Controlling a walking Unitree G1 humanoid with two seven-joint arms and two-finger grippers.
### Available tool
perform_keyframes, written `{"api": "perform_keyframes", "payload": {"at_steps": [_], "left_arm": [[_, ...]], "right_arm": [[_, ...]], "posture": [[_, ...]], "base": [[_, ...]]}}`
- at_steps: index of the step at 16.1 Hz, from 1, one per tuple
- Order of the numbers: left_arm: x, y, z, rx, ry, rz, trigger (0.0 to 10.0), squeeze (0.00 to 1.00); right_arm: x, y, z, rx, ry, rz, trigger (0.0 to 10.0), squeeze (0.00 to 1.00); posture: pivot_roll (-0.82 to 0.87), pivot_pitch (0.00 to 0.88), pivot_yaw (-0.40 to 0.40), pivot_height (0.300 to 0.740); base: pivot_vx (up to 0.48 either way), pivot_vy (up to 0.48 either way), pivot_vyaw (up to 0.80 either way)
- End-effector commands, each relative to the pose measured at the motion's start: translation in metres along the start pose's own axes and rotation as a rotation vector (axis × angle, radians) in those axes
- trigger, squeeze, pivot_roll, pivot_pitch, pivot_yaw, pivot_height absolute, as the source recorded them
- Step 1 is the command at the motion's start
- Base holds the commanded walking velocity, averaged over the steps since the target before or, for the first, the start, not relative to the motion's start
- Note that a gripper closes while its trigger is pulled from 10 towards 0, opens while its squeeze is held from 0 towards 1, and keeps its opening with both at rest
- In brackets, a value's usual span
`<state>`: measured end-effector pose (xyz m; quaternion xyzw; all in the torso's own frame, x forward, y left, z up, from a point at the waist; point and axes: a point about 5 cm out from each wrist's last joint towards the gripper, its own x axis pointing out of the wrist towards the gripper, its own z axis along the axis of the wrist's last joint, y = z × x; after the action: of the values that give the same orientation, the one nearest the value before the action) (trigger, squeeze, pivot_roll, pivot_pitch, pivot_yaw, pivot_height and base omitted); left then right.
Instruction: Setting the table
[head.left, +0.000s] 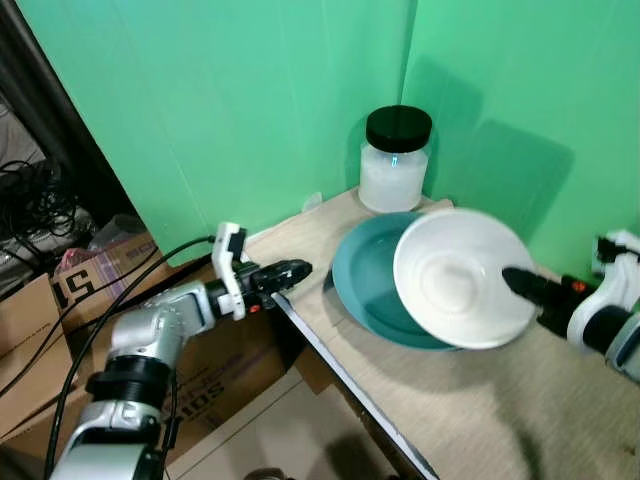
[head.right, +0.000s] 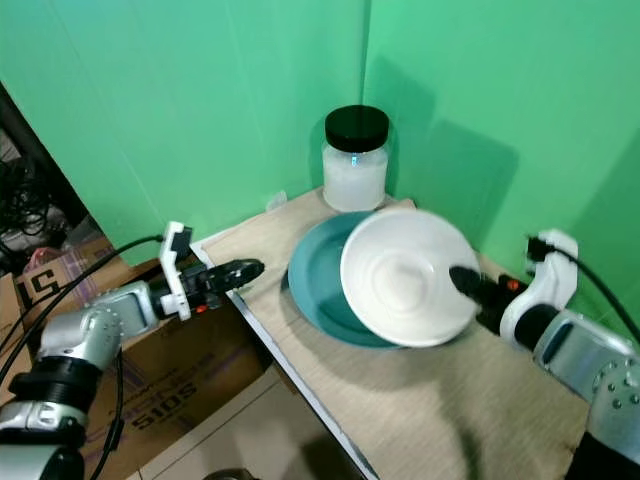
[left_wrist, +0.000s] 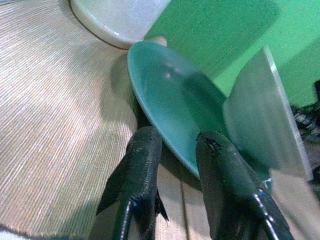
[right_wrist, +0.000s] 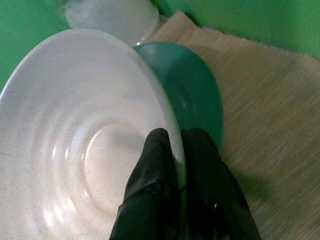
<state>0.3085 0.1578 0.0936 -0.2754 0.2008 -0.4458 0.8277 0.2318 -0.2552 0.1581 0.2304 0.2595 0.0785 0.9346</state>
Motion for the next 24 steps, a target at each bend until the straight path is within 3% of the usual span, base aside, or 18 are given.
{"api": "perform_keyframes", "payload": {"at_steps": [1, 4, 6, 11, 16, 17, 18, 19, 20, 24], "left_arm": [[-0.004, 0.001, 0.008, -0.012, -0.022, -0.021, 10.0, 1.0], [-0.002, 0.0, 0.007, -0.043, 0.001, -0.093, 10.0, 1.0], [0.009, 0.0, 0.002, -0.013, 0.039, -0.099, 10.0, 1.0], [0.018, 0.005, -0.005, -0.001, 0.081, -0.055, 10.0, 1.0], [0.013, 0.014, 0.001, -0.104, -0.035, -0.005, 10.0, 1.0], [0.014, 0.014, 0.002, -0.116, -0.059, -0.005, 10.0, 0.89], [0.02, 0.011, 0.002, -0.114, -0.057, -0.036, 10.0, 0.51], [0.023, 0.009, 0.003, -0.109, -0.05, -0.05, 10.0, 0.51], [0.03, 0.006, 0.002, -0.096, -0.021, -0.055, 10.0, 0.0], [0.046, 0.01, -0.011, -0.097, 0.063, 0.051, 10.0, 0.0]], "right_arm": [[0.0, 0.005, 0.002, -0.01, -0.021, 0.027, 0.0, 0.0], [0.005, 0.004, -0.009, -0.012, 0.019, 0.023, 0.0, 0.0], [0.009, 0.01, -0.012, -0.028, 0.034, 0.039, 0.0, 0.0], [0.01, 0.013, -0.017, -0.036, 0.047, 0.049, 0.0, 0.0], [0.009, 0.008, -0.021, -0.014, 0.051, 0.043, 0.0, 0.0], [0.009, 0.008, -0.022, -0.014, 0.052, 0.043, 0.0, 0.0], [0.01, 0.009, -0.021, -0.017, 0.052, 0.046, 0.0, 0.0], [0.01, 0.009, -0.021, -0.019, 0.052, 0.047, 0.0, 0.0], [0.01, 0.01, -0.02, -0.022, 0.051, 0.05, 0.0, 0.0], [0.008, 0.011, -0.016, -0.036, 0.042, 0.052, 0.0, 0.0]], "posture": [[-0.01, 0.0, 0.07, 0.74], [-0.01, 0.0, 0.065, 0.74], [-0.01, 0.0, 0.062, 0.74], [-0.02, 0.0, 0.064, 0.74], [-0.02, 0.0, 0.065, 0.74], [-0.02, 0.0, 0.064, 0.74], [-0.02, 0.0, 0.062, 0.74], [-0.02, 0.0, 0.062, 0.74], [-0.02, 0.0, 0.063, 0.74], [-0.04, 0.0, 0.075, 0.74]], "base": [[0.0, 0.0, 0.0], [0.0, 0.0, 0.0], [0.0, 0.0, 0.0], [0.0, 0.0, 0.0], [0.0, 0.0, 0.0], [0.0, 0.0, 0.0], [0.0, 0.0, 0.0], [0.0, 0.0, 0.0], [0.0, 0.0, 0.0], [0.0, 0.0, 0.0]]}}
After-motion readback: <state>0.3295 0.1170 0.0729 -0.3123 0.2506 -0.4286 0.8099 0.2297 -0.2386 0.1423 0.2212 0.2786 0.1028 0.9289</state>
